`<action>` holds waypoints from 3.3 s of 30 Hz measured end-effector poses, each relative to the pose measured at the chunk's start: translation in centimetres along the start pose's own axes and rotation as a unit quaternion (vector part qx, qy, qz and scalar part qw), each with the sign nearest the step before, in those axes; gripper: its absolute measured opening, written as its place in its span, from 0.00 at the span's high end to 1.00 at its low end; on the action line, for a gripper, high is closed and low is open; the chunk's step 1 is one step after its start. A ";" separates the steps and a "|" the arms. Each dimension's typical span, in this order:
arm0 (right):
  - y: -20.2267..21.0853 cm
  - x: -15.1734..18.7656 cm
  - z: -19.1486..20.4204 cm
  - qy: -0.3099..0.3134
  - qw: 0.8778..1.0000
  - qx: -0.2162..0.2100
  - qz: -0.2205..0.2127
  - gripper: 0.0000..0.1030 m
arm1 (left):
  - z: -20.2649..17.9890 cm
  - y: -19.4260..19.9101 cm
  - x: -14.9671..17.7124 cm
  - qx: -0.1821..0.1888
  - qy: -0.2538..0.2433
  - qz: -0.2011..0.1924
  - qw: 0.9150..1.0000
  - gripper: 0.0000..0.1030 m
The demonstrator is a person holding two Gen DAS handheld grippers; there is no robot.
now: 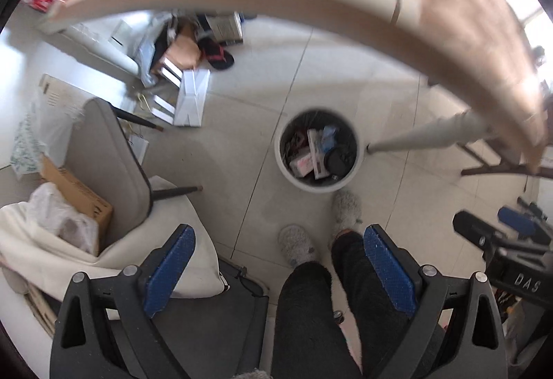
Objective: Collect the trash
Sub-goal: 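Raise both tools back over the table toward the silver blister pack, then grasp the silver blister pack with the left tool while the right tool grasps the blue-green bag, then lift the blister pack and blue-green bag off the table with both tools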
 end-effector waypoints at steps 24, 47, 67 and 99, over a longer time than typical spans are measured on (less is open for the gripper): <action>21.5 -38.0 -6.6 0.055 0.995 -0.016 -0.087 0.01 | -9.8 11.4 -32.5 -0.130 -0.085 -0.136 0.978 0.00; 6.6 -64.9 -6.8 0.238 0.962 0.090 0.103 0.15 | -18.7 2.8 -49.3 -0.085 -0.217 -0.059 0.971 0.00; 12.4 -62.8 -19.1 0.030 0.999 -0.008 0.024 0.15 | -27.4 -0.3 -48.1 0.021 -0.273 0.043 0.961 0.40; 17.1 -37.6 -9.2 -0.025 0.993 -0.078 -0.087 0.17 | -14.9 13.8 -29.3 0.038 -0.054 -0.125 0.990 0.41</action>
Point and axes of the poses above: each gripper's, at about its wrist camera, not at the fingertips, and y roughly against the way its jaws point, z to its left, x to its underside, the point moved 4 cm from there along -y, roughly the way its jaws point, and after that the axes turned 5 degrees about -x, right-handed, at the moved point
